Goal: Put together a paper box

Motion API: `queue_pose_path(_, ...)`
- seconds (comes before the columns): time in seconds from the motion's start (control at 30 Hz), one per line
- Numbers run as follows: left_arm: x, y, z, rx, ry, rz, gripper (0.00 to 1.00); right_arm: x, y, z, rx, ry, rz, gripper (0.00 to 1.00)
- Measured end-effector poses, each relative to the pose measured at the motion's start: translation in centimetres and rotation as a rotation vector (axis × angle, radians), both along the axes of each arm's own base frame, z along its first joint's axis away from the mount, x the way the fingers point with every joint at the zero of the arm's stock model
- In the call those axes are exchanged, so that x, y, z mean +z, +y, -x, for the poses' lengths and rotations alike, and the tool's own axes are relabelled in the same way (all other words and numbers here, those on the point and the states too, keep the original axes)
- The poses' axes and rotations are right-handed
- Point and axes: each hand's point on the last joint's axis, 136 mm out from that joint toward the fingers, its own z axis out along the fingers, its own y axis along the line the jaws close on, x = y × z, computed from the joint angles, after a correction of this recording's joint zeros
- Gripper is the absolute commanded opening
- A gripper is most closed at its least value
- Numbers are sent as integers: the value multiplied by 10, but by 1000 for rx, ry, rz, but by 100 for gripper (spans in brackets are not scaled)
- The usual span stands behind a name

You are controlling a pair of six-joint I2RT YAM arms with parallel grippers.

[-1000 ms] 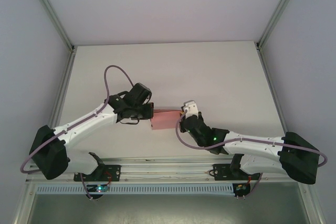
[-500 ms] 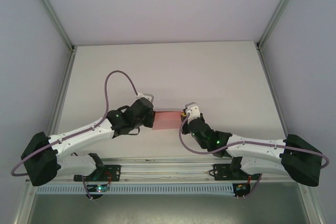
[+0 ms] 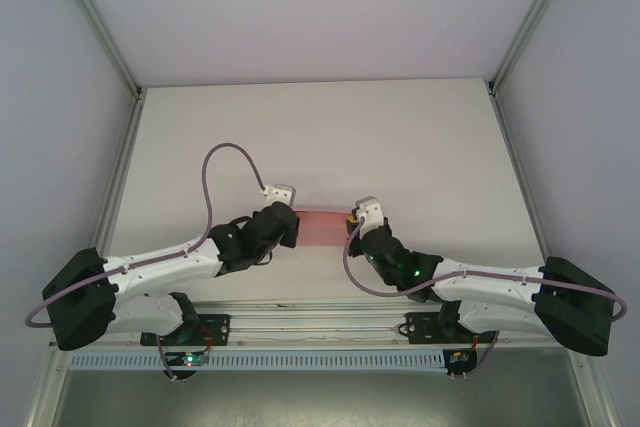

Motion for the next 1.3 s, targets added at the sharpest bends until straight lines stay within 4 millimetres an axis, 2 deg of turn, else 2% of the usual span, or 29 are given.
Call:
queue_pose_path(0.13, -1, -2, 0, 1, -27, 12, 0, -5, 0, 4, 20, 28, 7, 38)
queue_pose_path(0.3, 0, -3, -1, 4, -40, 17, 0, -2, 2, 12, 45, 68, -44, 66)
queue_pose_path(0.37, 0, -3, -1, 5, -43, 14, 0, 1, 3, 14, 52, 78, -70, 84)
queue_pose_path(0.43, 0, -3, -1, 7, -45, 12, 0, 5, 3, 15, 63, 87, -100, 98)
queue_pose_path(0.67, 1, -3, 0, 6, -47, 9, 0, 33, -9, 8, 16, 88, -235, 98)
queue_pose_path(0.87, 0, -4, -1, 7, -51, 0, 0, 55, -27, -18, -127, 127, -307, 98)
queue_pose_path(0.97, 0, -5, 0, 2, -55, -6, 0, 46, -27, -25, -154, 183, -293, 98)
queue_pose_path(1.1, 1, -5, 0, -3, -60, -13, 0, 14, -30, -21, -190, 292, -231, 99)
queue_pose_path(1.17, 1, -5, 1, -9, -60, -16, 1, 4, -33, -19, -207, 327, -218, 98)
queue_pose_path(1.3, 1, -5, 4, -27, -55, -25, 14, -4, -34, -16, -226, 362, -253, 98)
